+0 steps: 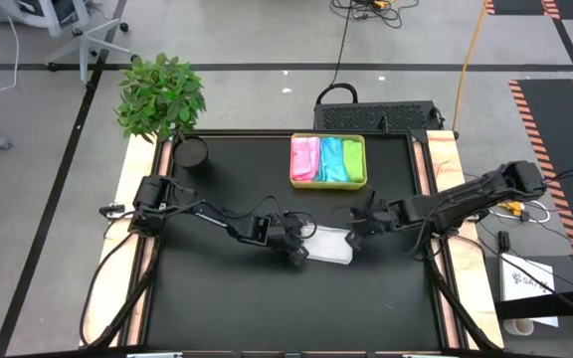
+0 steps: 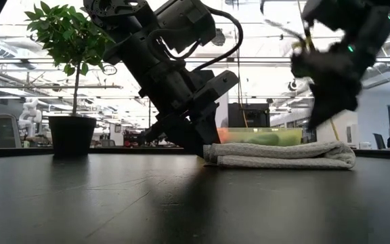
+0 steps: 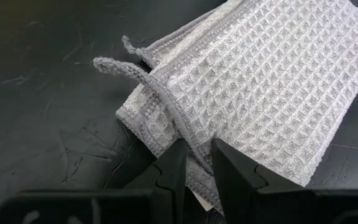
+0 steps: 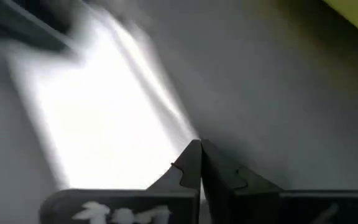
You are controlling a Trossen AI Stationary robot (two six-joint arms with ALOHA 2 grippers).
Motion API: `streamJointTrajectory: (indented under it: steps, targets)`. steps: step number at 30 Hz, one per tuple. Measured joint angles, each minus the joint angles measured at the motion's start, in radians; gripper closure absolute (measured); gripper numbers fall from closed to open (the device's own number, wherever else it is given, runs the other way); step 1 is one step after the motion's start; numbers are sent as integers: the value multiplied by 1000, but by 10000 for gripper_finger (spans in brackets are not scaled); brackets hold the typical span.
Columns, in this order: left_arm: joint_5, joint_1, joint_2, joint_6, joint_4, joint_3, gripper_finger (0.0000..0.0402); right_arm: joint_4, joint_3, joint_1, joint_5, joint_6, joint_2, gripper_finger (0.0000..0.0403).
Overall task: Fold microfiber towels
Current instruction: Fold the white microfiber cloth, then put the white microfiber cloth into the bin
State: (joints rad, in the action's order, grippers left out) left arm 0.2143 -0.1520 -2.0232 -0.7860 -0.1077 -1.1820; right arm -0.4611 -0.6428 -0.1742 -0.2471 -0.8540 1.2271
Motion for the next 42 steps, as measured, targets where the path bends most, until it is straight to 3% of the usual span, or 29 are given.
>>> streamJointTrajectory:
  steps: [5, 8, 13, 23, 29, 36, 42]
  targets:
    - [6, 2, 0, -10, 4, 0, 321, 266, -2, -19, 52, 12, 9, 403]
    - [9, 4, 0, -10, 5, 0, 321, 330, -3, -35, 114, 26, 45, 403]
    - [14, 11, 0, -9, 5, 0, 321, 340, -3, -66, 220, 4, 120, 403]
    - [15, 24, 0, -8, 5, 0, 321, 270, -7, -97, 263, 11, 244, 403]
    - [14, 24, 0, -8, 7, 0, 321, 208, -5, -98, 280, 28, 182, 403]
    - [15, 24, 0, -2, 4, 0, 321, 135, -3, -98, 252, -103, 20, 403]
    - [15, 24, 0, -2, 5, 0, 321, 36, -3, -98, 252, -172, -27, 391]
